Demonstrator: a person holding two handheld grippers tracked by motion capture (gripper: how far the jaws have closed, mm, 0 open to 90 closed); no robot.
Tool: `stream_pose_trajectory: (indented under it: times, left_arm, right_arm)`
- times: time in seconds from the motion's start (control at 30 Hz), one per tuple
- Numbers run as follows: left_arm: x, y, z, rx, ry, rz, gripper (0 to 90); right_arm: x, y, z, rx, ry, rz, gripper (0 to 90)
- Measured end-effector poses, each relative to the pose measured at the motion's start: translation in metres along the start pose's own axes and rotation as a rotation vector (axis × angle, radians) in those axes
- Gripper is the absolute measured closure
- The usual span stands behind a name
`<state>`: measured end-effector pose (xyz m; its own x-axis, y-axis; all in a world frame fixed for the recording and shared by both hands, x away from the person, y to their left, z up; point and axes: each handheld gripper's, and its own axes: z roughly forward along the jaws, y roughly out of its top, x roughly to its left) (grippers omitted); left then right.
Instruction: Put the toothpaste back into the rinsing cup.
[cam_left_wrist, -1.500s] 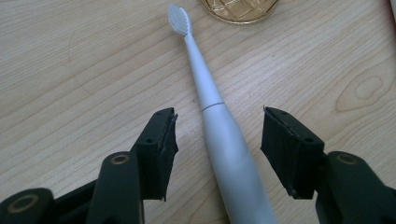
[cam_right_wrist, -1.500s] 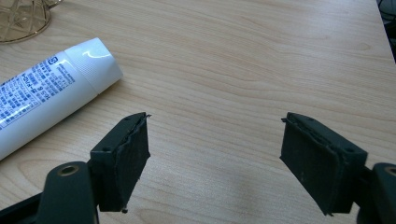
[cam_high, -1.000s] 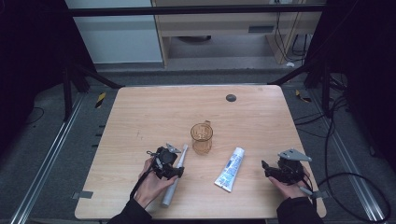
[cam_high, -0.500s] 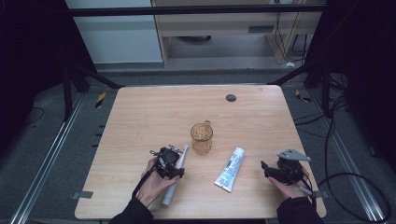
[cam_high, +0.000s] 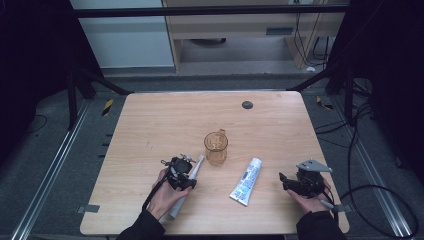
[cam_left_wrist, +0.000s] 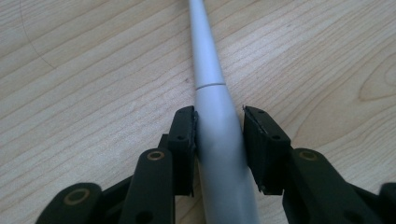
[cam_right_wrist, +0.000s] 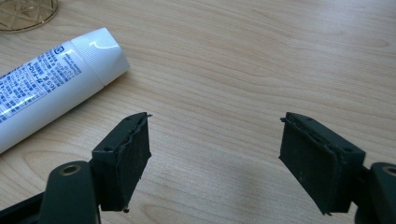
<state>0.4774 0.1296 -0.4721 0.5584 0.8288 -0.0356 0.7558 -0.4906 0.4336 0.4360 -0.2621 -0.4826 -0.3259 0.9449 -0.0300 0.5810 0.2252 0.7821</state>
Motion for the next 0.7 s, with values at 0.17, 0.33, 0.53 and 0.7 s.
stream_pose_trajectory:
  times: [0.17, 0.33, 0.53, 0.7]
  left_arm:
    - [0.002, 0.001, 0.000, 0.007, -0.012, 0.002, 66.0]
    - [0.007, 0.002, -0.001, 0.017, -0.042, 0.004, 66.5]
    - [0.013, 0.000, -0.005, 0.022, -0.047, 0.009, 66.7]
    - [0.012, -0.003, -0.018, -0.017, -0.054, 0.019, 66.8]
  right_arm:
    - [0.000, 0.000, 0.000, 0.002, 0.001, 0.000, 24.4]
    - [0.000, 0.000, 0.000, 0.004, 0.001, -0.001, 24.5]
    - [-0.001, -0.001, 0.000, 0.006, -0.002, 0.002, 24.7]
    - [-0.001, -0.001, 0.000, 0.006, -0.002, -0.001, 24.8]
